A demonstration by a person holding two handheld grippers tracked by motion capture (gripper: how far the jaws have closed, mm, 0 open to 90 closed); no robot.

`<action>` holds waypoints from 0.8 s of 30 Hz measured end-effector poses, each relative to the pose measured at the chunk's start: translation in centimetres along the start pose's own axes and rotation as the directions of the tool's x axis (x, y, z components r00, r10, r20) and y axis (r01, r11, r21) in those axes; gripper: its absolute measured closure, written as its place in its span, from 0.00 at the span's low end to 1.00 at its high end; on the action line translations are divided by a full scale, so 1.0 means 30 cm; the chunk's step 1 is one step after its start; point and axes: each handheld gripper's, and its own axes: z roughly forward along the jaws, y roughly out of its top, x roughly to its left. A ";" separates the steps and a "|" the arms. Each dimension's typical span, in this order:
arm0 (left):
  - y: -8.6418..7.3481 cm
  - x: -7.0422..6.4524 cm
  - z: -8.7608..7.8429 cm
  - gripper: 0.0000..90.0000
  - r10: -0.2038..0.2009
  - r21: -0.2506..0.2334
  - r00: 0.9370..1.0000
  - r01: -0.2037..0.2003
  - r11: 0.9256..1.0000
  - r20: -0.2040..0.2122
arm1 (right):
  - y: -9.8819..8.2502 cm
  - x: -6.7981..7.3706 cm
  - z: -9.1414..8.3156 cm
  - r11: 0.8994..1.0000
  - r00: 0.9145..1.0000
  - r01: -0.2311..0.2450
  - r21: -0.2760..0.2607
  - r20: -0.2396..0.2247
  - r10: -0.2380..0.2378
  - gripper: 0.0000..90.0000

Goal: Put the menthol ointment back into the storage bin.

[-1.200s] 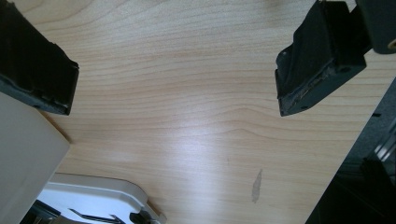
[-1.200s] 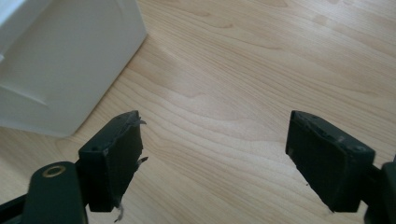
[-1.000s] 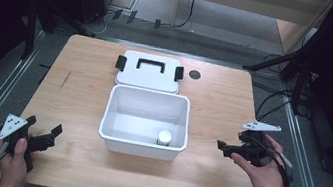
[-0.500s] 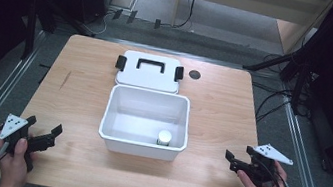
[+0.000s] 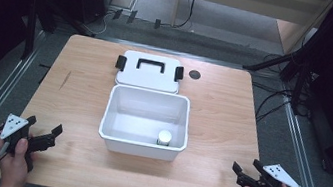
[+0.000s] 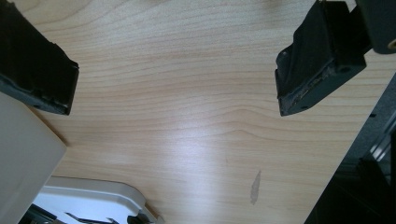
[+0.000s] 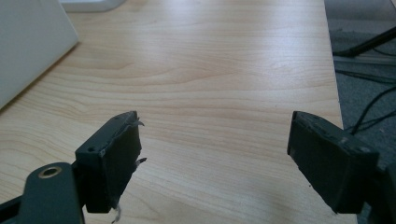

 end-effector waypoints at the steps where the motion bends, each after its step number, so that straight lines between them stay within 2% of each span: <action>1: 0.000 0.000 0.000 0.00 0.000 0.000 1.000 0.000 1.000 -0.001 | -0.009 -0.006 0.000 1.000 1.000 -0.006 -0.017 -0.028 0.006 0.20; 4: 0.000 -0.001 0.000 0.00 0.001 -0.001 1.000 -0.001 1.000 -0.004 | -0.022 -0.011 0.007 1.000 0.999 0.005 -0.020 -0.034 -0.006 0.20; 6: 0.000 -0.001 0.000 0.00 0.001 0.002 1.000 -0.001 1.000 -0.008 | -0.021 -0.014 0.006 0.999 0.999 0.000 -0.046 -0.037 -0.001 0.21; 11: 0.001 -0.004 0.002 0.00 0.000 0.004 1.000 0.000 1.000 -0.019 | -0.023 -0.020 0.005 0.997 0.997 -0.040 -0.060 -0.064 0.036 0.22; 16: 0.001 -0.005 0.003 0.00 0.000 0.004 1.000 0.000 1.000 -0.023 | -0.022 -0.004 0.010 0.999 0.997 0.004 -0.032 -0.078 -0.006 0.24; 17: 0.001 -0.005 0.003 0.00 0.000 0.004 1.000 0.000 1.000 -0.023 | -0.023 -0.002 0.009 0.999 0.996 0.002 -0.033 -0.084 -0.005 0.27; 20: 0.001 -0.006 0.003 0.00 0.001 0.005 1.000 -0.001 1.000 -0.026 | -0.025 -0.001 0.006 0.999 0.995 -0.006 -0.034 -0.102 0.002 0.28; 23: 0.000 -0.007 0.002 0.00 0.004 0.004 1.000 -0.004 1.000 -0.029 | -0.028 0.001 0.000 0.999 0.995 -0.005 -0.048 -0.099 0.000 0.28; 24: 0.000 -0.006 0.001 0.00 0.002 0.002 1.000 -0.002 1.000 -0.028 | -0.029 0.005 -0.003 0.998 0.996 0.012 -0.065 -0.088 -0.017 0.29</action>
